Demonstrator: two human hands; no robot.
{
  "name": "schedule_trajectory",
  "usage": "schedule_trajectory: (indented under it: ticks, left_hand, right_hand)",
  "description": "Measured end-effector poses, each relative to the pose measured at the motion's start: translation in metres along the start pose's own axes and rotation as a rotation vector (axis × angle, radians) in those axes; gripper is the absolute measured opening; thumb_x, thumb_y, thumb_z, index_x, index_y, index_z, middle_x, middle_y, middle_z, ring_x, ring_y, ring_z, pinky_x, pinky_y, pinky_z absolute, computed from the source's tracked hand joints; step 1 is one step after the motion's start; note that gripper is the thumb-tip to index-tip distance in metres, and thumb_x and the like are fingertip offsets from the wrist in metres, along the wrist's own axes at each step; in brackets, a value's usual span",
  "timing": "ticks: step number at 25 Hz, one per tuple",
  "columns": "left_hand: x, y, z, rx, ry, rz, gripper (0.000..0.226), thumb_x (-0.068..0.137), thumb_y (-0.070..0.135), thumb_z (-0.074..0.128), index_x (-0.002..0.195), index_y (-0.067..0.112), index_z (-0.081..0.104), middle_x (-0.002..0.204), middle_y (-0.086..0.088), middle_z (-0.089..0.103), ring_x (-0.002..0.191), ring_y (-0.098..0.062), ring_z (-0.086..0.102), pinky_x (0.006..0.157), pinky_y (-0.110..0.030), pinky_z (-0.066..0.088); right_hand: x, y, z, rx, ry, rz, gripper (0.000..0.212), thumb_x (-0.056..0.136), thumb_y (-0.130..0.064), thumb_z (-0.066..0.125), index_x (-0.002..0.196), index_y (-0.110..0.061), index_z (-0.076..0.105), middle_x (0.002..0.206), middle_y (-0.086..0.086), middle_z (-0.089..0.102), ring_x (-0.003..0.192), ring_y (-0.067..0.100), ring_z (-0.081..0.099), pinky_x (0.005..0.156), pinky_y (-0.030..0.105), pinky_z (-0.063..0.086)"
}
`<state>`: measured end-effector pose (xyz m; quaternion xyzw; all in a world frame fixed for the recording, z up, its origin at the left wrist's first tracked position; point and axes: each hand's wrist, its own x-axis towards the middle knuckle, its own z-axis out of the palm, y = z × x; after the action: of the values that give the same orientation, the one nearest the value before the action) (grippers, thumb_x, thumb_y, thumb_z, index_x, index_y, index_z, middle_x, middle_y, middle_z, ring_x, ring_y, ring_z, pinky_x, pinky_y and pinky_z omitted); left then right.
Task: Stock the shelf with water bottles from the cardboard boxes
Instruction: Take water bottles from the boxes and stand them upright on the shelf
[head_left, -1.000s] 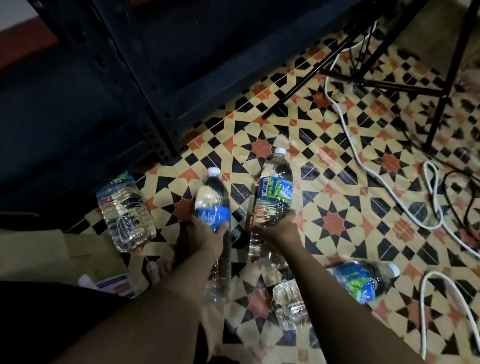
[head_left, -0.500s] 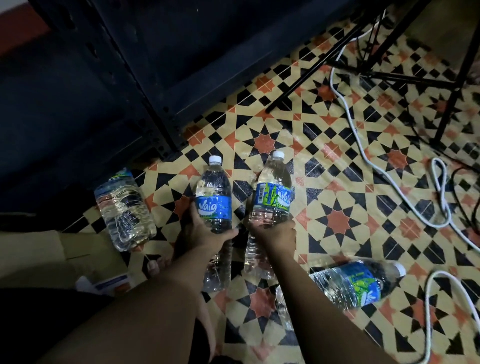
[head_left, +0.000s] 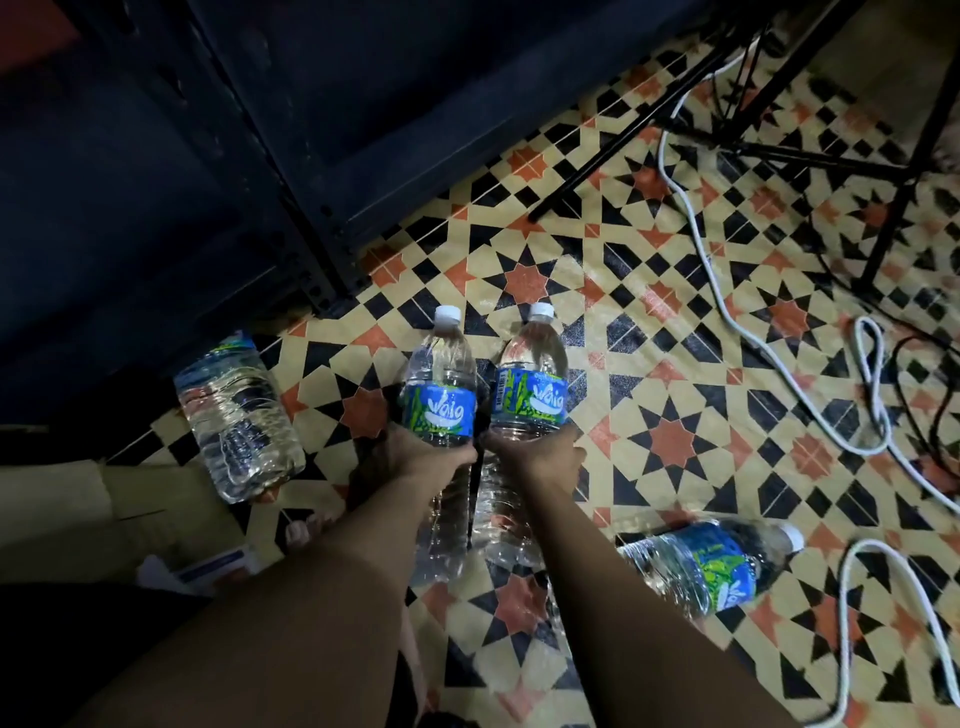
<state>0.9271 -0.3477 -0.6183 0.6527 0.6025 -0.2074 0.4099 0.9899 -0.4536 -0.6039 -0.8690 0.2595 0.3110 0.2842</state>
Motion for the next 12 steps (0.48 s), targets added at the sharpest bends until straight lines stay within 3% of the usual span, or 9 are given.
schedule_trajectory:
  ticks: [5, 8, 10, 12]
  left_hand:
    - [0.0, 0.004, -0.01, -0.136, -0.03, 0.053, 0.085, 0.056, 0.029, 0.094, 0.127, 0.004, 0.054, 0.125, -0.017, 0.06, 0.115, -0.032, 0.059, 0.092, -0.035, 0.052]
    - [-0.015, 0.012, -0.021, -0.178, 0.003, 0.086, 0.072, 0.055, 0.034, 0.094, 0.115, 0.007, 0.063, 0.114, -0.013, 0.067, 0.103, -0.028, 0.065, 0.08, -0.03, 0.056]
    - [-0.028, 0.022, -0.031, -0.191, -0.009, 0.128, 0.068, 0.057, 0.039, 0.092, 0.111, 0.008, 0.064, 0.111, -0.009, 0.068, 0.099, -0.026, 0.065, 0.073, -0.028, 0.055]
    - [-0.048, 0.035, -0.045, -0.246, -0.009, 0.164, 0.064, 0.063, 0.039, 0.09, 0.11, 0.009, 0.058, 0.111, -0.006, 0.062, 0.098, -0.025, 0.062, 0.07, -0.025, 0.049]
  right_hand:
    - [-0.01, 0.0, 0.004, 0.052, 0.077, -0.013, 0.098, 0.059, -0.052, 0.09, 0.13, -0.007, 0.039, 0.126, 0.019, 0.06, 0.116, 0.035, 0.059, 0.092, 0.042, 0.051]
    - [-0.028, 0.002, 0.0, 0.112, 0.092, -0.005, 0.097, 0.053, -0.058, 0.089, 0.122, -0.007, 0.044, 0.12, 0.016, 0.064, 0.109, 0.034, 0.063, 0.086, 0.038, 0.052]
    - [-0.042, 0.002, -0.009, 0.177, 0.105, -0.041, 0.104, 0.037, -0.07, 0.084, 0.112, -0.012, 0.041, 0.108, 0.013, 0.068, 0.091, 0.031, 0.068, 0.08, 0.038, 0.056]
    - [-0.059, -0.007, -0.029, 0.228, 0.126, -0.088, 0.102, 0.045, -0.062, 0.088, 0.12, -0.009, 0.043, 0.109, 0.013, 0.066, 0.086, 0.027, 0.063, 0.078, 0.036, 0.054]
